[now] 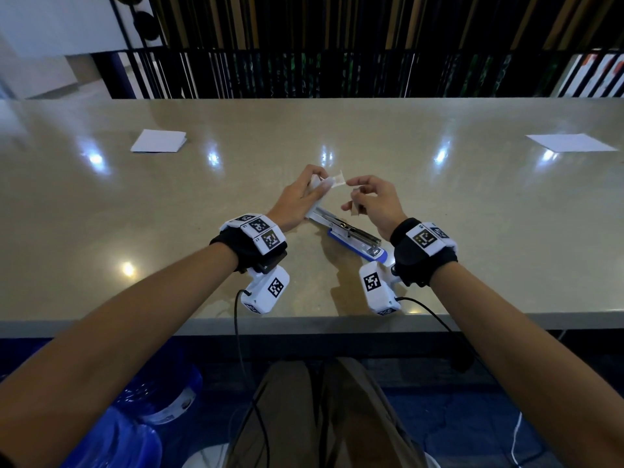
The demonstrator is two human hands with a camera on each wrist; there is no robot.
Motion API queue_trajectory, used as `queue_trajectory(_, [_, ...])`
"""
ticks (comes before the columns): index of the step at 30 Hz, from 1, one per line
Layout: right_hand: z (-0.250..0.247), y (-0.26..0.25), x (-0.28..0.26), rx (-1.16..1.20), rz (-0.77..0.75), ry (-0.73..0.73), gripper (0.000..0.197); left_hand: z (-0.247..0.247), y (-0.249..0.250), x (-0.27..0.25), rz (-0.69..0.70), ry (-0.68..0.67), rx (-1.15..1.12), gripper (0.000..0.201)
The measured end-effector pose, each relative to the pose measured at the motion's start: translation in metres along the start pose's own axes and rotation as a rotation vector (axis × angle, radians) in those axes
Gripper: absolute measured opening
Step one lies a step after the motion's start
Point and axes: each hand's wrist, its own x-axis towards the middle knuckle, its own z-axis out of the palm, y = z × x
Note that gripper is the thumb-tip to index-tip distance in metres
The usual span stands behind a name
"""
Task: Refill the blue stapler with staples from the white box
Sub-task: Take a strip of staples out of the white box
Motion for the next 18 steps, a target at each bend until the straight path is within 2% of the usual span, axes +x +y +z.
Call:
queue_trajectory(4, [0.004, -0.009, -0.005, -0.011, -0.067, -0.052, 0.024, 0.002, -0.001, 0.003, -0.032, 0.048, -0.003, 0.023])
queue_trajectory(7, [0.006, -0.015, -0.007, -0.05, -0.131, -0.075, 0.028, 0.001, 0.0, 0.003, -0.034, 0.039, -0.004, 0.015])
queue_trajectory(11, [0.007, -0.022, -0.009, -0.211, -0.201, -0.061, 0.031, -0.001, 0.001, 0.002, 0.006, 0.011, 0.018, 0.02])
queue_trajectory(15, [0.007, -0.026, -0.009, -0.359, -0.269, -0.049, 0.03, -0.004, -0.004, 0.001, 0.029, -0.035, 0.013, 0.017])
queue_trajectory(18, [0.007, -0.026, -0.006, -0.476, -0.303, -0.032, 0.03, -0.007, -0.005, 0.001, 0.024, -0.081, 0.025, 0.029])
